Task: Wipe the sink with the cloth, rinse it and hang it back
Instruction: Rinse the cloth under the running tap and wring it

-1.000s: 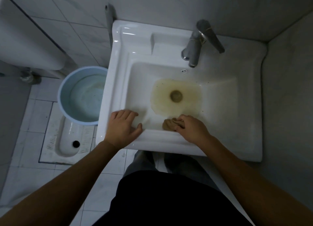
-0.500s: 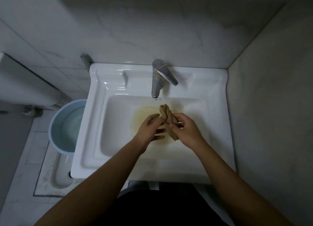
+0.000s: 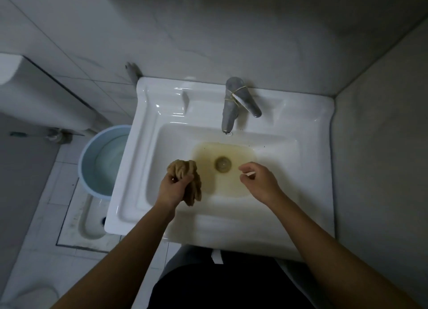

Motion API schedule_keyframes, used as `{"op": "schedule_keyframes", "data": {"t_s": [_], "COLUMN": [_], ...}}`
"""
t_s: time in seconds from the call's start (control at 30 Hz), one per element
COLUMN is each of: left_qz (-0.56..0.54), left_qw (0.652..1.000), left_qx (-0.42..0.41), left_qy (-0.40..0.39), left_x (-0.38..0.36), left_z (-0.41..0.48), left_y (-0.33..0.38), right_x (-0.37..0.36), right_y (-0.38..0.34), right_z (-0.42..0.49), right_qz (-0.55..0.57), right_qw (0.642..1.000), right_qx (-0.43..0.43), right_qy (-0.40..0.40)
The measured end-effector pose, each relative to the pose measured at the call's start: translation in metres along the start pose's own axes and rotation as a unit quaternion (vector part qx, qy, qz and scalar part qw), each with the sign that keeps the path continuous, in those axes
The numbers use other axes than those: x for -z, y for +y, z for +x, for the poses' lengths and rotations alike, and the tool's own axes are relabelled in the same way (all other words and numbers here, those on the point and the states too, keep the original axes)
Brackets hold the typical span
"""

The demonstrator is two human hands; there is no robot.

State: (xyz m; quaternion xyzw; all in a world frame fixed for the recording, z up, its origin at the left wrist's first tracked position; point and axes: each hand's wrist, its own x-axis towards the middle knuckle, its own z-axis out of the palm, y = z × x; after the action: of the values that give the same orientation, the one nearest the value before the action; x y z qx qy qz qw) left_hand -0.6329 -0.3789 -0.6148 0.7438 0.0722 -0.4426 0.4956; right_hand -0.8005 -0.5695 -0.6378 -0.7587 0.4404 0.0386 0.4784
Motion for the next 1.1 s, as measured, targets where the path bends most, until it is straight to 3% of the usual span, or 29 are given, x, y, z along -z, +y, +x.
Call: {"op": "schedule_keyframes", "data": {"t_s": [0.1, 0.3, 0.5, 0.67, 0.77, 1.1], "left_qz": [-0.039, -0.013, 0.020, 0.030, 0.034, 0.046], "left_qw": [0.999, 1.000, 0.999, 0.999, 0.999, 0.998], "left_qx": [0.022, 0.010, -0.006, -0.006, -0.007, -0.016], "left_qy": [0.009, -0.020, -0.038, -0.032, -0.033, -0.032], "left_x": [0.019, 0.023, 0.023, 0.021, 0.021, 0.019], "left_z": [0.004, 0.021, 0.035, 0.040, 0.042, 0.043], "left_y": [-0.009, -0.029, -0.033, -0.035, -0.037, -0.034], "right_x": [-0.014, -0.065, -0.086, -0.082, -0.083, -0.075], "right_y": [0.010, 0.024, 0.030, 0.035, 0.039, 0.024], "right_z": [0.026, 0.099, 0.118, 0.120, 0.123, 0.126], "right_qz": [-0.095, -0.212, -0.254, -0.306, -0.301, -0.188], "right_qw": [0.995, 0.974, 0.964, 0.946, 0.945, 0.979], "right_qx": [-0.006, 0.029, 0.077, 0.109, 0.124, 0.077], "right_qy": [-0.026, -0.072, -0.007, -0.009, -0.038, 0.008]}}
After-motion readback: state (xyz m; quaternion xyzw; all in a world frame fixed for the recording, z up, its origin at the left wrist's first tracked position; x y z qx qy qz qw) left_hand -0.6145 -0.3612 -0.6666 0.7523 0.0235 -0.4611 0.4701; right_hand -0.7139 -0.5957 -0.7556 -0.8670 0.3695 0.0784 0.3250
